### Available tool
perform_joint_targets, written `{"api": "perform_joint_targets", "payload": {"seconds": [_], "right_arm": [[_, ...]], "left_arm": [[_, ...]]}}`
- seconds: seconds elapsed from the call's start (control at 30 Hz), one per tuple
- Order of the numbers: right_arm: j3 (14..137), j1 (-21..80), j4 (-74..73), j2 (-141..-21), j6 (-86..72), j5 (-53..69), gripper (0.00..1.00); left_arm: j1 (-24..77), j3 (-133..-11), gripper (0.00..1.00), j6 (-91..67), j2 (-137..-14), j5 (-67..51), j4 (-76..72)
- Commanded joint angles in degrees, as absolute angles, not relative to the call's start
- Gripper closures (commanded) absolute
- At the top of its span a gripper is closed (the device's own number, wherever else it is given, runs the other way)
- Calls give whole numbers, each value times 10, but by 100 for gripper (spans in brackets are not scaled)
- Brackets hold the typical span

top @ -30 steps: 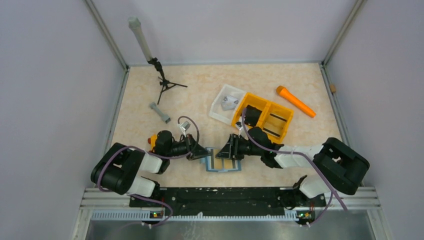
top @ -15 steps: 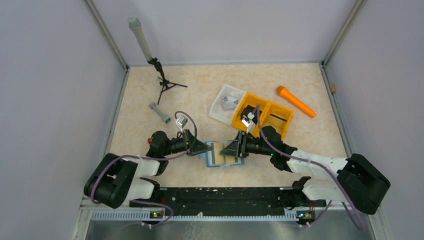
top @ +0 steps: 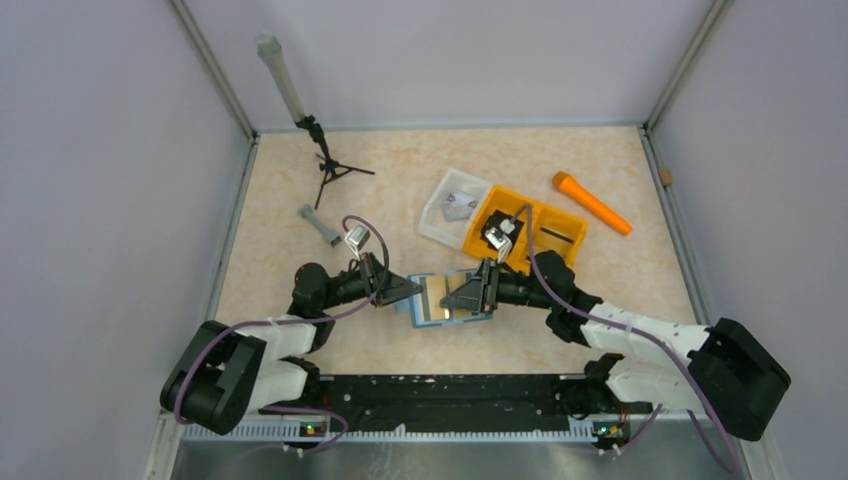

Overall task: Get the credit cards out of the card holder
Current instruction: Remove the credit card from the card holder.

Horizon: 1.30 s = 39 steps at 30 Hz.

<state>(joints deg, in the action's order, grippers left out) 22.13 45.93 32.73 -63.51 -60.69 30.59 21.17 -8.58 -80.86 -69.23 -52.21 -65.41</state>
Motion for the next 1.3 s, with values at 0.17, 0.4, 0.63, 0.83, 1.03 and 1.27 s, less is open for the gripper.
{"api": "perform_joint_targets", "payload": {"seconds": [0.17, 0.4, 0.63, 0.83, 1.03, 1.27], "right_arm": [[226, 454, 447, -620, -652, 338, 80], [216, 445, 460, -612, -666, 330, 87], [200, 437, 481, -605, -682, 331, 91], [194, 425, 484, -596, -687, 332, 87], [198, 423, 469, -598, -681, 332, 100], [213, 409, 365, -570, -639, 317, 100]], "left_arm": [[212, -106, 100, -857, -682, -524, -751], [211, -106, 100, -856, -678, -521, -754], [211, -104, 100, -869, -676, -520, -773], [211, -103, 100, -874, -678, -518, -785], [210, -102, 100, -875, -682, -519, -791], [207, -102, 100, -859, -676, -514, -763]]}}
